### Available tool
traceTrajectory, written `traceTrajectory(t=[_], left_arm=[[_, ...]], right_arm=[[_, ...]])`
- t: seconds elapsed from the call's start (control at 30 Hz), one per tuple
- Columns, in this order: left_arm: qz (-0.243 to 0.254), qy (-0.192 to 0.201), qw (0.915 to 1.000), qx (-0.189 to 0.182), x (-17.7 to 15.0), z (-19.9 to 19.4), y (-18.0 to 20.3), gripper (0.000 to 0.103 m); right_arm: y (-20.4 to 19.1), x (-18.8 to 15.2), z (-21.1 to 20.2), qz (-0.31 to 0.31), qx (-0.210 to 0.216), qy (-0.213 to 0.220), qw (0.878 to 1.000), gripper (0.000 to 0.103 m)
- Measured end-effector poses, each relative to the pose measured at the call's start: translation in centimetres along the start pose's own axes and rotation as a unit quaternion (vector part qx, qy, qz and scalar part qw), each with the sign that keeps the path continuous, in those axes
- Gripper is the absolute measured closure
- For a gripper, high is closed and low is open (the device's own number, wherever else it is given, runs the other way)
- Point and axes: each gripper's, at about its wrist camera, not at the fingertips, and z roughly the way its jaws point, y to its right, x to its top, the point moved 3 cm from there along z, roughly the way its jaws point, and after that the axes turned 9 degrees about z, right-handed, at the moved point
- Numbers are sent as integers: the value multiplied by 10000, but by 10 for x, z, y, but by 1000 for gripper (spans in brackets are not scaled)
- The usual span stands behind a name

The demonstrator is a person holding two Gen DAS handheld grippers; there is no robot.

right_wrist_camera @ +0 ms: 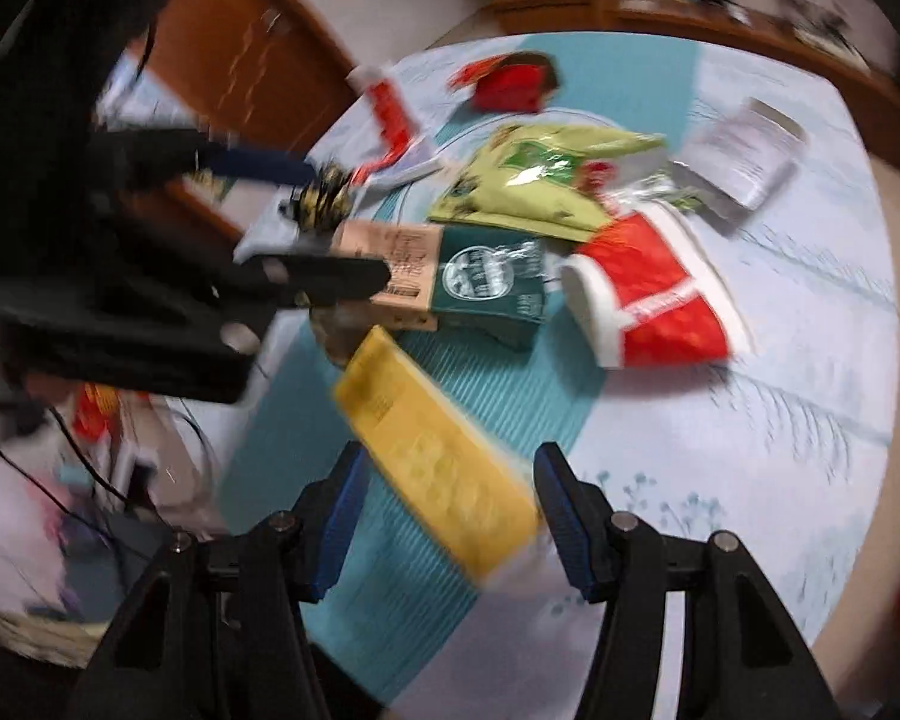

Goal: Collect trash
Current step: 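Reach both tools toward the yellow box and brown cup holder, then grasp the green-brown paper bag with the left tool while the right tool grasps the yellow box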

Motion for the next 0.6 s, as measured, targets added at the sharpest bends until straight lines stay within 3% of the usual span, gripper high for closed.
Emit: traceTrajectory(t=[0.17,0.23,0.33,0.43,0.6], left_arm=[[-83,-152,9998,-125,-6,4,-2,23],[-89,-202,9995,-206,-6,7,-1,23],[-50,-253,9991,-346,-4,12,2,23],[115,-310,9984,-464,2,18,10,23],[572,-461,9969,-298,14,33,20,23]], right_arm=[[-13,5,25,-623,-40,-243,9978,46],[-14,6,27,-721,59,-331,9968,54],[0,7,22,-425,302,-488,9974,63],[24,6,14,62,419,-549,9976,64],[64,2,-4,717,374,-391,9960,64]])
